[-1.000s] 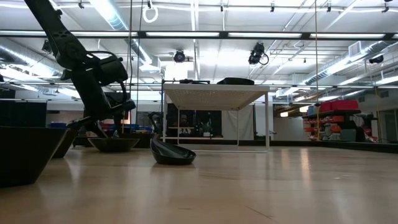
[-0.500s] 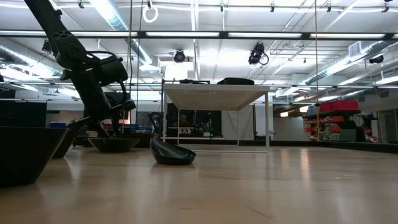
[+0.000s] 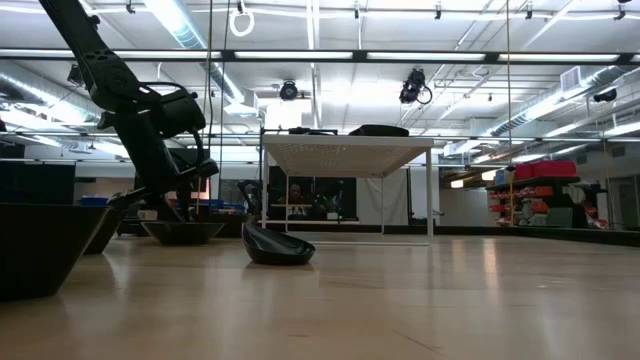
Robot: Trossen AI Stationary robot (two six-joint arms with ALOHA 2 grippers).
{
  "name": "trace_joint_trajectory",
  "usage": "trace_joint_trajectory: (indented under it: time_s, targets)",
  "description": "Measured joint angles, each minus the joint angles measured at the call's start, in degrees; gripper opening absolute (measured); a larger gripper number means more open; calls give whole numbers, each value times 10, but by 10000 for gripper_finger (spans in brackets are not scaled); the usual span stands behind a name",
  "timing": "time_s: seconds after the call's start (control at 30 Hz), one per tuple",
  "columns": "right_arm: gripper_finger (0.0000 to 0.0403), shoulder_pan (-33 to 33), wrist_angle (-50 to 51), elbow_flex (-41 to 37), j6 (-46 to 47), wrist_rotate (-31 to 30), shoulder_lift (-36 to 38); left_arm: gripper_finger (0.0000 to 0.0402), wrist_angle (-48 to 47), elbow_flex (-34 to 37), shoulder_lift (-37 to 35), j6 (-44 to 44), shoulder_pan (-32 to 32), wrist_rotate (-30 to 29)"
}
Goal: Pick & Place Mini shaped plates
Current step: Stack the leaf-shaped plate on top of the leaf-shaped plate on the shelf
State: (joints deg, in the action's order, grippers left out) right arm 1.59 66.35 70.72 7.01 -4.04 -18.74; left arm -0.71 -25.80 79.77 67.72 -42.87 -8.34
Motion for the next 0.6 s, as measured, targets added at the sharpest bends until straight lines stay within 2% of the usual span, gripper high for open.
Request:
trace_joint_trajectory:
  time_s: [0.27,0.6]
  targets:
    - [19,0,0,0,0,0,0,13,2,0,0,-19,0,1]
    - [19,0,0,0,0,0,0,10,0,0,-3,-19,0,-8]
